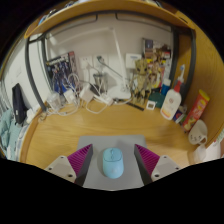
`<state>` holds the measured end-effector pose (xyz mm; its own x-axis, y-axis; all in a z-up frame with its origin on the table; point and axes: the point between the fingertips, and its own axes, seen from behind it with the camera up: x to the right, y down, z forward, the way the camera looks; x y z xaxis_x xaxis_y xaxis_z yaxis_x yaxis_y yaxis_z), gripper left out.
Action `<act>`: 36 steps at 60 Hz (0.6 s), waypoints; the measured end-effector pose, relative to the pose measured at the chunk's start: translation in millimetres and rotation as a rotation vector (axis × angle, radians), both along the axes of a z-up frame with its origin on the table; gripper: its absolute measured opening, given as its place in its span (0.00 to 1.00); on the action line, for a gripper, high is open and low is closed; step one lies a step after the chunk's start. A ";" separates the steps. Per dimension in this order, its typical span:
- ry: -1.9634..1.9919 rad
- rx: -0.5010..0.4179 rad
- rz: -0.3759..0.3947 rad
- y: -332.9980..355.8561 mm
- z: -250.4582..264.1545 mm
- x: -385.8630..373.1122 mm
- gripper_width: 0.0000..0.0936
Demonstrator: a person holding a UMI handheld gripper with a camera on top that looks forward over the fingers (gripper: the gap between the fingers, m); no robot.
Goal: Arrange mouse
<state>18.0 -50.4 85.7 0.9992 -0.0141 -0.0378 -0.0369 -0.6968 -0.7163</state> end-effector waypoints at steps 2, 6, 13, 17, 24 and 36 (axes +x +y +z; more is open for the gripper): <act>-0.004 0.020 0.005 -3.8 19.8 2.1 0.87; -0.011 0.060 0.007 -14.0 56.1 6.6 0.87; 0.000 0.095 0.000 -43.8 105.4 12.0 0.87; 0.006 0.109 0.005 -60.6 128.7 18.4 0.87; 0.011 0.128 0.011 -88.3 152.8 25.1 0.87; 0.002 0.161 0.035 -122.5 173.4 39.3 0.87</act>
<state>57.3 -172.9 259.1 0.9989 0.0275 -0.0384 -0.0157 -0.5740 -0.8187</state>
